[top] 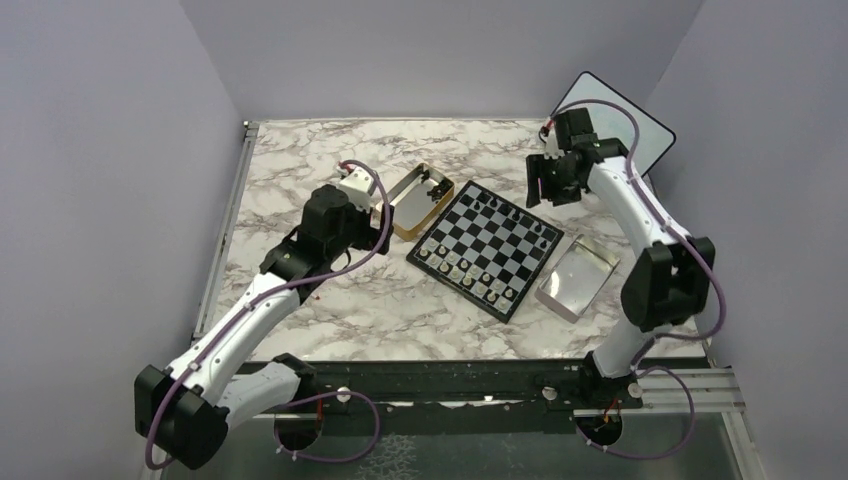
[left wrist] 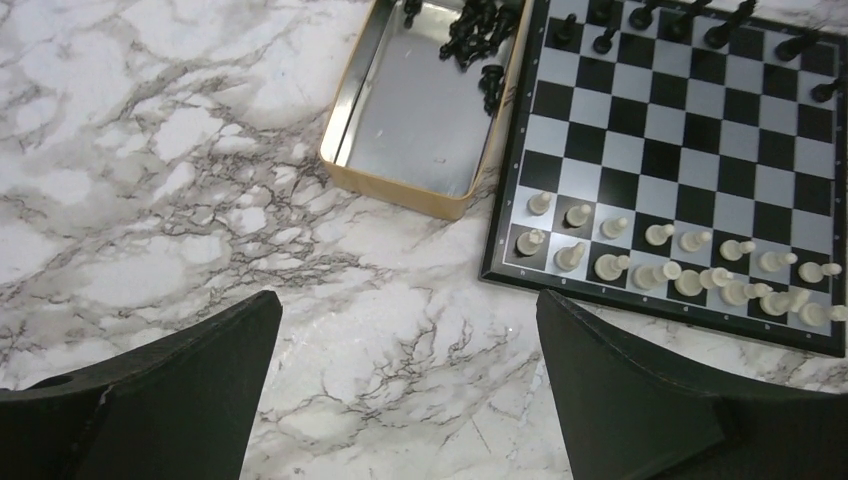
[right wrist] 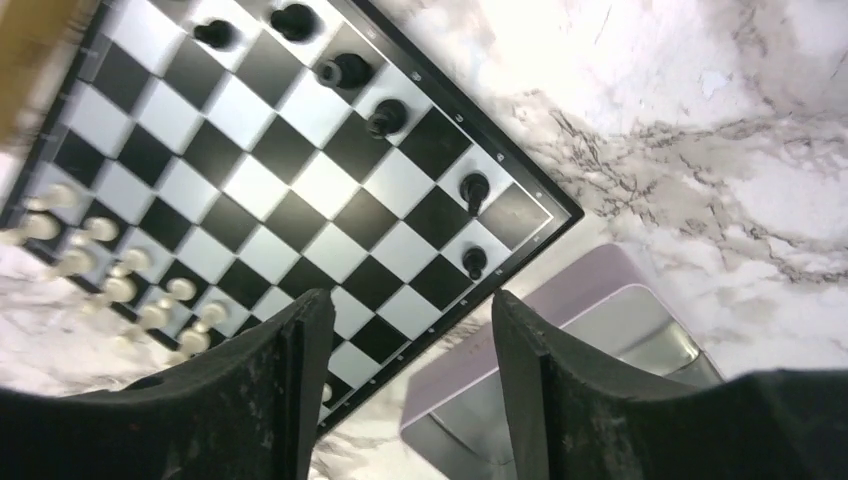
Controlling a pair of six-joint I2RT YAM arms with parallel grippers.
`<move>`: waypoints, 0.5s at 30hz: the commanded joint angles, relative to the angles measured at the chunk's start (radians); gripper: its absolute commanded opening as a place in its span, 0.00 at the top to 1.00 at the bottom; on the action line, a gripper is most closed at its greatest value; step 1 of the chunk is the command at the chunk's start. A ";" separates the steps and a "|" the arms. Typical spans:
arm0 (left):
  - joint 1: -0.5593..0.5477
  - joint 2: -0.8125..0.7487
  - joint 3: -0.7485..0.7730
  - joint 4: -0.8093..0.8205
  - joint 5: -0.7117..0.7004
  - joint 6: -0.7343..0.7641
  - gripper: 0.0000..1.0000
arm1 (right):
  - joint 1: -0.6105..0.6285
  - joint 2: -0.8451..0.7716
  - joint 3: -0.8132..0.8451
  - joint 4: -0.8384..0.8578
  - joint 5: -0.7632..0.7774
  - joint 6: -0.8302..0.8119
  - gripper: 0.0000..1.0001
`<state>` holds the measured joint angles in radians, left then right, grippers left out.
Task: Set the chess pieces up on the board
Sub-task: Place the chess piece on the chessboard, then pick up the chess piece from the storage box.
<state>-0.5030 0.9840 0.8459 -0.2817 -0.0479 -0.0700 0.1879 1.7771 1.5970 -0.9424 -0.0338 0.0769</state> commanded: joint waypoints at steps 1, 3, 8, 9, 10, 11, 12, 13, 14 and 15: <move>0.003 0.116 0.078 -0.046 -0.067 -0.042 0.01 | -0.005 -0.199 -0.154 0.201 -0.094 0.085 0.33; 0.004 0.163 0.114 -0.050 -0.043 -0.041 0.01 | -0.002 -0.280 -0.235 0.267 -0.117 0.102 0.30; 0.004 0.302 0.226 -0.017 0.006 -0.022 0.11 | -0.003 -0.435 -0.401 0.402 -0.183 0.146 0.28; 0.004 0.337 0.253 -0.008 0.008 -0.014 0.12 | -0.004 -0.462 -0.429 0.428 -0.194 0.153 0.27; 0.004 0.377 0.287 -0.001 0.010 -0.007 0.13 | -0.004 -0.487 -0.457 0.451 -0.195 0.159 0.25; 0.004 0.415 0.324 0.002 0.019 0.001 0.15 | -0.003 -0.509 -0.478 0.469 -0.191 0.164 0.24; 0.004 0.457 0.359 0.005 0.029 0.009 0.17 | -0.004 -0.529 -0.495 0.485 -0.193 0.171 0.23; 0.004 0.495 0.397 0.009 0.037 0.015 0.20 | -0.003 -0.547 -0.510 0.496 -0.197 0.177 0.22; 0.004 0.536 0.429 0.015 0.043 0.016 0.22 | -0.003 -0.567 -0.523 0.504 -0.204 0.184 0.18; 0.004 0.575 0.461 0.028 0.046 0.021 0.23 | -0.004 -0.585 -0.538 0.517 -0.215 0.190 0.03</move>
<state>-0.5014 1.4330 1.1858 -0.3054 -0.0494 -0.0814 0.1879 1.2697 1.0992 -0.5503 -0.1936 0.2245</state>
